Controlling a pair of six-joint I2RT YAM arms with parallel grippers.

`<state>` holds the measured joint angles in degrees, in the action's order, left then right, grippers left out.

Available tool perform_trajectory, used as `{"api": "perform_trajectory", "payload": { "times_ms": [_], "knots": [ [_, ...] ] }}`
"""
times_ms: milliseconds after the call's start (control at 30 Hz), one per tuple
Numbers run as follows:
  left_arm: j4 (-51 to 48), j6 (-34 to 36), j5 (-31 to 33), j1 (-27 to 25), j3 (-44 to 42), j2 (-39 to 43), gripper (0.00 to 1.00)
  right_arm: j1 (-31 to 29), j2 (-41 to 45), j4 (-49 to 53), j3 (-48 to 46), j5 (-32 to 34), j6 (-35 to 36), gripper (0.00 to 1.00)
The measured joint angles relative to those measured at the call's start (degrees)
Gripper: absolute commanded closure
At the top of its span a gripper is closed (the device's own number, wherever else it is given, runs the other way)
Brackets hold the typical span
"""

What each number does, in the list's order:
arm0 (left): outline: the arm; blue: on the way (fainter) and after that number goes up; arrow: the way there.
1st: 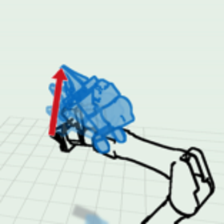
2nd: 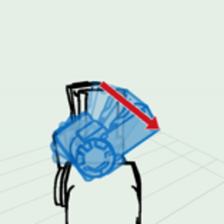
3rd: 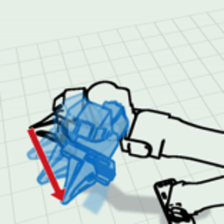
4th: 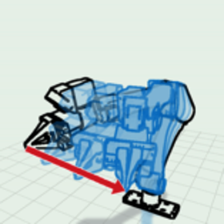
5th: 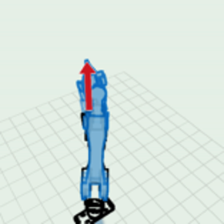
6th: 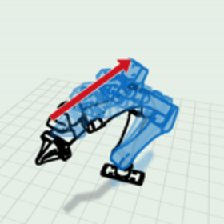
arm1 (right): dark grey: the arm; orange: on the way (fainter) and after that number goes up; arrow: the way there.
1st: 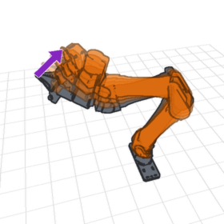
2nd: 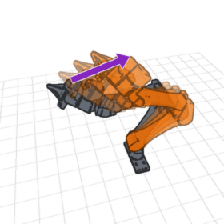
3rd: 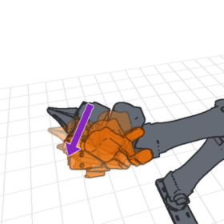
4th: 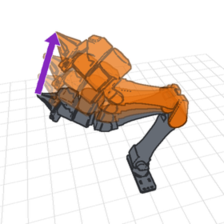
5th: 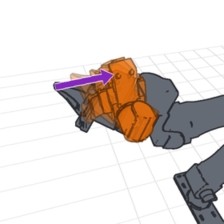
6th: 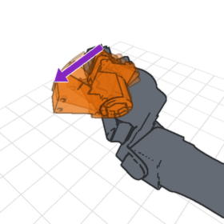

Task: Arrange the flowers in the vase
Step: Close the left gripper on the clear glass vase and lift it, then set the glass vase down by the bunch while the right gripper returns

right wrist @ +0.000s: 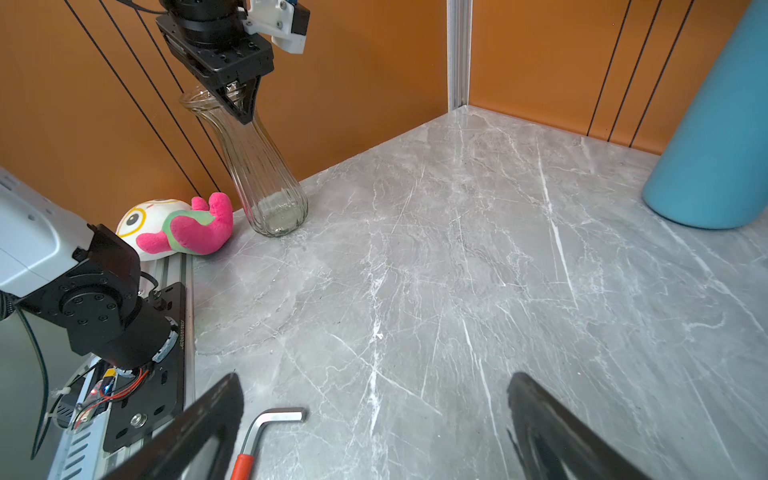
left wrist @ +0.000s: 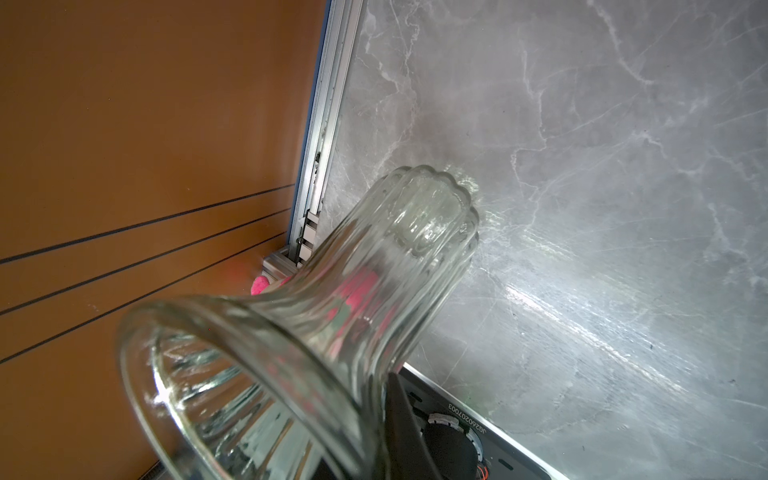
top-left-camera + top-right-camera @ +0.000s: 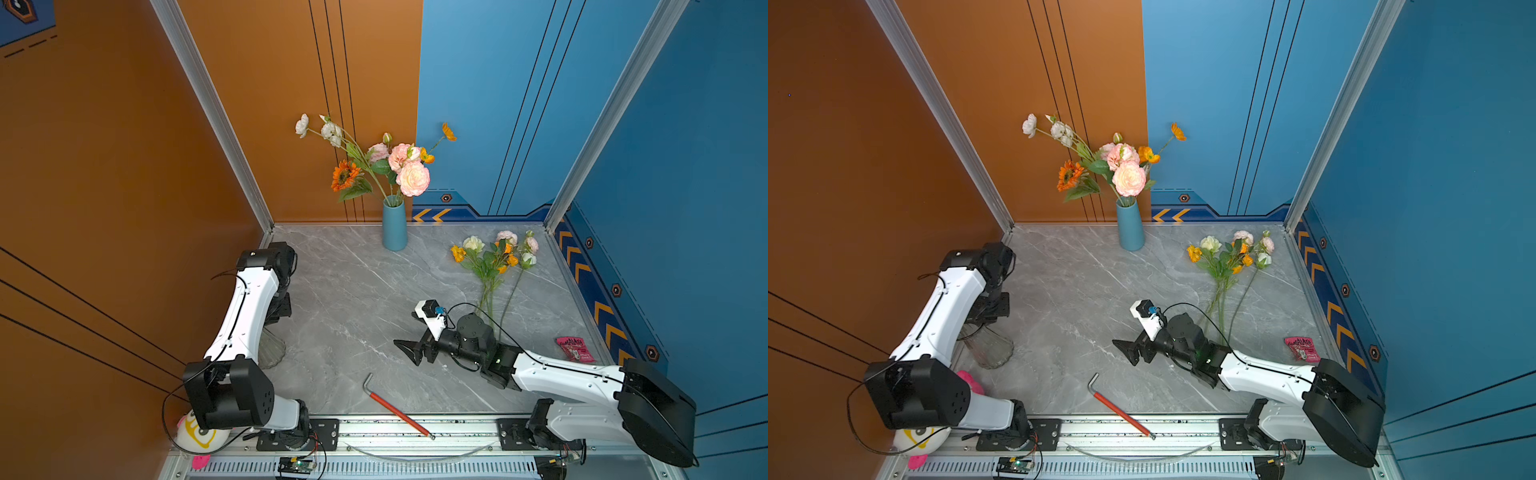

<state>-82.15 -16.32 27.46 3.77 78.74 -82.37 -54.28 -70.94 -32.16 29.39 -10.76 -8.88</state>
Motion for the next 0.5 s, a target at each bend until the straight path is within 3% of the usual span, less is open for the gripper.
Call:
{"api": "perform_trajectory", "payload": {
  "times_ms": [267,500],
  "knots": [
    [-0.3,1.8,0.1,-4.0,3.3,0.1,1.00,1.4,0.1,0.0,-0.2,0.0,-0.2,0.00],
    [-0.5,3.5,2.5,-16.1,16.4,-0.9,1.00,6.4,3.6,0.0,-2.7,-0.1,-1.6,0.00]
  ]
}}
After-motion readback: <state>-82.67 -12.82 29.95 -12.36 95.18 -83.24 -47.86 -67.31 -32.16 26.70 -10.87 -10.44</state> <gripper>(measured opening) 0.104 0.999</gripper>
